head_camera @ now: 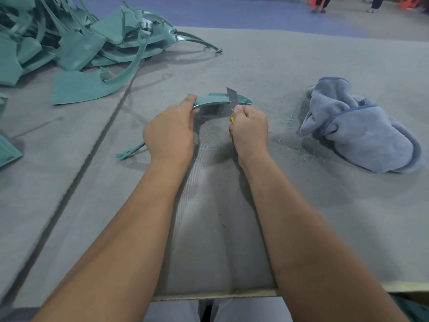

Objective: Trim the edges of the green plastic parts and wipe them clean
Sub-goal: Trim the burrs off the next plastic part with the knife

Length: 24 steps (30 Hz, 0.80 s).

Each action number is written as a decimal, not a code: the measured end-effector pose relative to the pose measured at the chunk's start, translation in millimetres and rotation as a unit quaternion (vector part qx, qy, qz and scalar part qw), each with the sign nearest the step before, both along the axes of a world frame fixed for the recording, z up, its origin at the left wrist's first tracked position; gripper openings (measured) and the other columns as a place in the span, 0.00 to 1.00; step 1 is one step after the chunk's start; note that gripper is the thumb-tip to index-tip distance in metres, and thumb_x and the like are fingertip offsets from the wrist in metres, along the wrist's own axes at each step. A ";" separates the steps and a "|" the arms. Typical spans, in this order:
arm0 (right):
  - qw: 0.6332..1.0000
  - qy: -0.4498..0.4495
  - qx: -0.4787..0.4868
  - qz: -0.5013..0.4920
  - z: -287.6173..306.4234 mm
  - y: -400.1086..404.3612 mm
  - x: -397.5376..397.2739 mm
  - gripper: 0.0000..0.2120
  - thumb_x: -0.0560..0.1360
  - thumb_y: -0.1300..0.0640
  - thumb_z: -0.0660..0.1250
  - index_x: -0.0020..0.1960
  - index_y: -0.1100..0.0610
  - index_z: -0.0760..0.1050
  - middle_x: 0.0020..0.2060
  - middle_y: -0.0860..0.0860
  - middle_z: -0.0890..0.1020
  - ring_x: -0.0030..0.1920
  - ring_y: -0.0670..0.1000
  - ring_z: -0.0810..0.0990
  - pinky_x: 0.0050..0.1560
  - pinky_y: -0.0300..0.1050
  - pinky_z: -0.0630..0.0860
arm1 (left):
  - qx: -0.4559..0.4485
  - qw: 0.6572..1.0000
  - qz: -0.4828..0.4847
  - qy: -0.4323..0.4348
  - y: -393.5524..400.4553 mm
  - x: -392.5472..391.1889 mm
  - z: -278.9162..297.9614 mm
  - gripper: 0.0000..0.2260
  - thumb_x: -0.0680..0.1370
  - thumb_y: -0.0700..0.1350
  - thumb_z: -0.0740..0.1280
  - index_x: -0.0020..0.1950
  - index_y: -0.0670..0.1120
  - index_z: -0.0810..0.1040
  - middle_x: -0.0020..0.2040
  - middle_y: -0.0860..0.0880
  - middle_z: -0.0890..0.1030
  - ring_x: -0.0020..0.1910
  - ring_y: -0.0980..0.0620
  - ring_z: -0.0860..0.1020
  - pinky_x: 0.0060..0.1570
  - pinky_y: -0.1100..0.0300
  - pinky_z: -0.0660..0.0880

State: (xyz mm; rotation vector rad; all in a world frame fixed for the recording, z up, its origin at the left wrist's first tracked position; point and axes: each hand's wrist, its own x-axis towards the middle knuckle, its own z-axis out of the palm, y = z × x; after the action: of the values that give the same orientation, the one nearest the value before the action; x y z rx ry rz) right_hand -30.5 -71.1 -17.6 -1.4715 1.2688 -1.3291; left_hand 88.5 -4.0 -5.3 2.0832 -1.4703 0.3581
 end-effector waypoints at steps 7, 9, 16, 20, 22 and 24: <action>1.000 -0.007 0.009 0.028 1.1 3.4 -0.6 0.20 0.78 0.57 0.57 0.27 0.52 0.60 0.25 0.49 0.65 0.32 0.53 0.65 0.35 0.51 0.63 | -0.001 1.000 0.008 -0.008 -0.4 -0.5 -0.8 0.16 0.83 0.53 0.54 0.69 0.55 0.71 0.47 0.43 0.81 0.43 0.38 0.79 0.33 0.54 0.61; 0.998 0.030 -0.011 0.054 1.5 9.6 4.9 0.18 0.76 0.54 0.58 0.27 0.53 0.61 0.25 0.49 0.67 0.31 0.52 0.66 0.34 0.51 0.64 | 0.015 1.000 0.006 -0.015 -3.2 -1.4 -2.4 0.16 0.83 0.51 0.55 0.71 0.57 0.69 0.50 0.43 0.81 0.46 0.38 0.79 0.35 0.54 0.61; 0.994 -0.098 0.036 -0.013 5.5 12.0 3.9 0.23 0.78 0.56 0.57 0.24 0.49 0.66 0.21 0.41 0.64 0.27 0.49 0.63 0.29 0.44 0.60 | 0.007 1.000 0.004 -0.016 -2.3 -3.8 -1.5 0.16 0.83 0.49 0.56 0.71 0.57 0.70 0.49 0.44 0.80 0.45 0.39 0.78 0.34 0.54 0.61; 0.999 -0.019 0.011 -0.037 5.2 11.6 5.9 0.20 0.79 0.56 0.57 0.28 0.52 0.59 0.26 0.50 0.67 0.31 0.52 0.65 0.34 0.51 0.63 | 0.002 1.000 0.004 -0.015 -3.5 -3.5 -0.8 0.16 0.84 0.52 0.55 0.70 0.57 0.70 0.48 0.44 0.81 0.44 0.40 0.79 0.34 0.54 0.61; 0.998 0.067 -0.020 -0.002 4.3 13.3 7.7 0.20 0.79 0.56 0.57 0.29 0.53 0.59 0.25 0.49 0.67 0.31 0.53 0.66 0.35 0.50 0.64 | 0.007 1.000 0.003 -0.016 -5.2 -3.4 -2.0 0.16 0.83 0.53 0.55 0.71 0.57 0.70 0.49 0.44 0.81 0.46 0.40 0.79 0.35 0.54 0.62; 0.994 0.096 -0.029 0.042 5.0 16.8 10.1 0.20 0.79 0.56 0.58 0.28 0.53 0.59 0.25 0.48 0.67 0.31 0.53 0.66 0.35 0.50 0.65 | 0.012 1.000 0.005 -0.018 -6.4 -2.8 -2.8 0.17 0.83 0.53 0.54 0.71 0.57 0.69 0.50 0.44 0.80 0.47 0.39 0.79 0.35 0.54 0.61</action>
State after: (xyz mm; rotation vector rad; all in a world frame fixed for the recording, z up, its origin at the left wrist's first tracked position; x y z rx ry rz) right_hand -20.4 -54.3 -12.6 -1.7087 1.2811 -1.2020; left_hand 85.7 -10.4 -8.1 2.1134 -1.4926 0.3867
